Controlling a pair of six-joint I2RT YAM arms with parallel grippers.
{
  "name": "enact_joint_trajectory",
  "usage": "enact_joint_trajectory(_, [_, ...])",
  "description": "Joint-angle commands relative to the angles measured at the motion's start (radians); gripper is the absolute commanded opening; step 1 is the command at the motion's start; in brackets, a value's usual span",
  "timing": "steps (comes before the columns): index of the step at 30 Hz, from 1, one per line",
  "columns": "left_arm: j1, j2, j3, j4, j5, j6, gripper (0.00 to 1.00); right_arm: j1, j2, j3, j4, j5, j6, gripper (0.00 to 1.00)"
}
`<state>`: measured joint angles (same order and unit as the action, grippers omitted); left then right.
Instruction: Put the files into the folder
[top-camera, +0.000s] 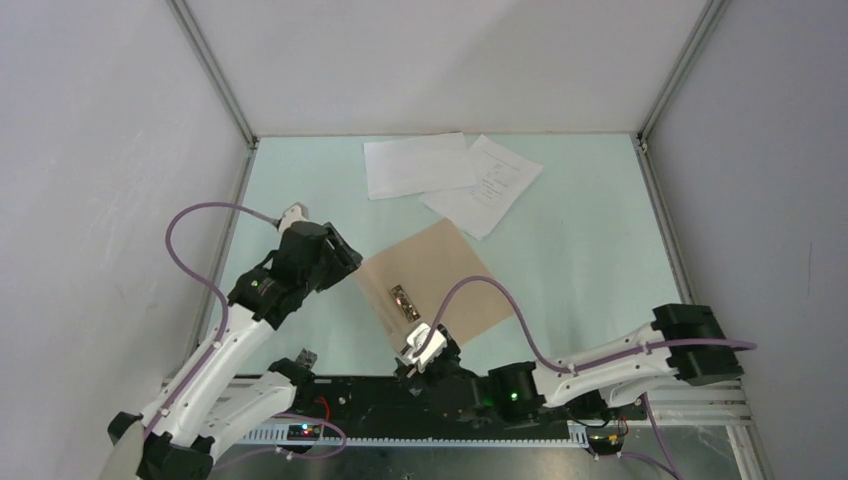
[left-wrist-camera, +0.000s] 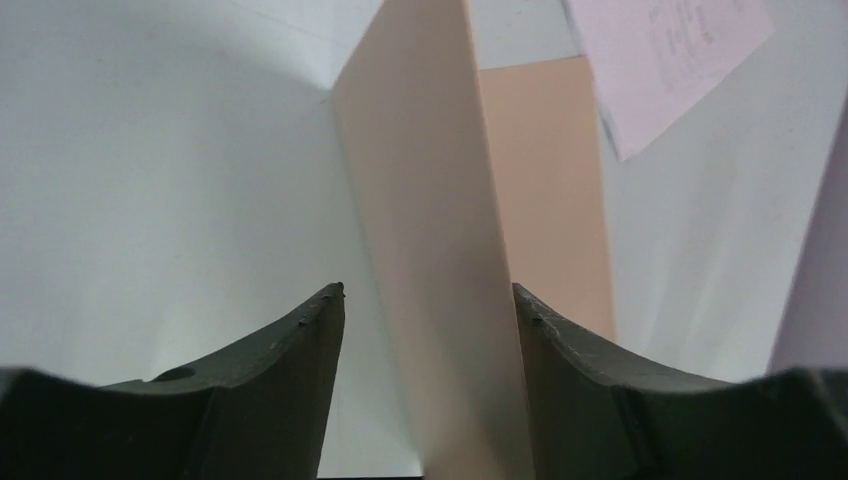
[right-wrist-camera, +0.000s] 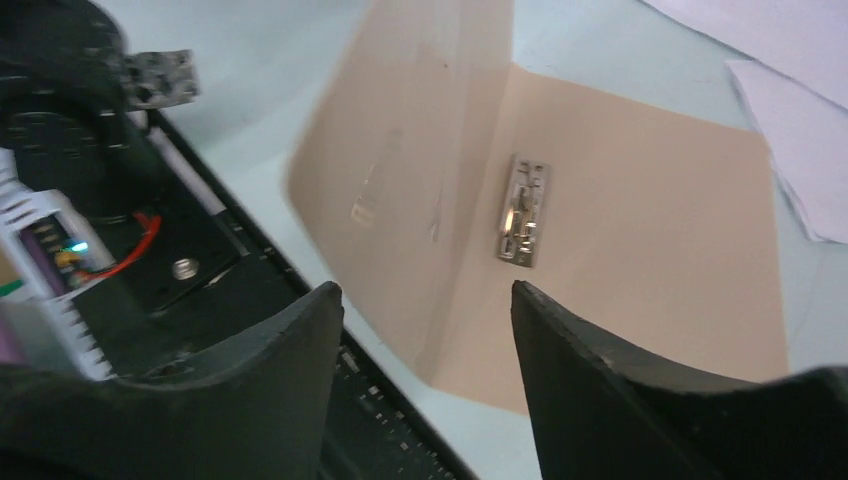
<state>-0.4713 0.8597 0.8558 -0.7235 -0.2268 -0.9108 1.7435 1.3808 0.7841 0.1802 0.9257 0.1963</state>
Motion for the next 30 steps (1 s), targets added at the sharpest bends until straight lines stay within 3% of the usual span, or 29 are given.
enact_joint_trajectory(1, [-0.007,-0.064,-0.024,-0.081,-0.044,0.114,0.68,0.022,-0.111,0.039,-0.101,-0.113,0.090,0.69])
enact_joint_trajectory(2, [-0.007,-0.079,-0.026,-0.118,-0.063,0.121,0.75,0.023,-0.139,0.040,-0.114,-0.128,0.108,0.71])
enact_joint_trajectory(4, [-0.007,-0.101,-0.033,-0.173,-0.104,0.126,0.79,0.022,-0.184,0.039,-0.148,-0.177,0.131,0.75])
enact_joint_trajectory(9, [-0.007,-0.171,-0.075,-0.288,-0.259,-0.006,0.80,0.004,-0.290,0.023,-0.167,-0.287,0.140,0.85])
enact_joint_trajectory(14, [-0.006,-0.219,-0.077,-0.320,-0.340,-0.095,0.85,-0.179,-0.314,0.027,-0.219,-0.468,0.224,0.90])
enact_joint_trajectory(16, [-0.006,-0.214,-0.057,-0.329,-0.351,-0.091,0.90,-0.331,-0.271,0.043,-0.277,-0.640,0.309,0.91])
enact_joint_trajectory(19, [-0.006,-0.211,-0.026,-0.340,-0.357,-0.074,0.98,-0.506,-0.115,0.103,-0.339,-0.713,0.329,0.89])
enact_joint_trajectory(30, [0.019,-0.217,0.003,-0.371,-0.352,-0.005,0.99,-0.544,0.411,0.430,-0.479,-0.636,0.187,0.73])
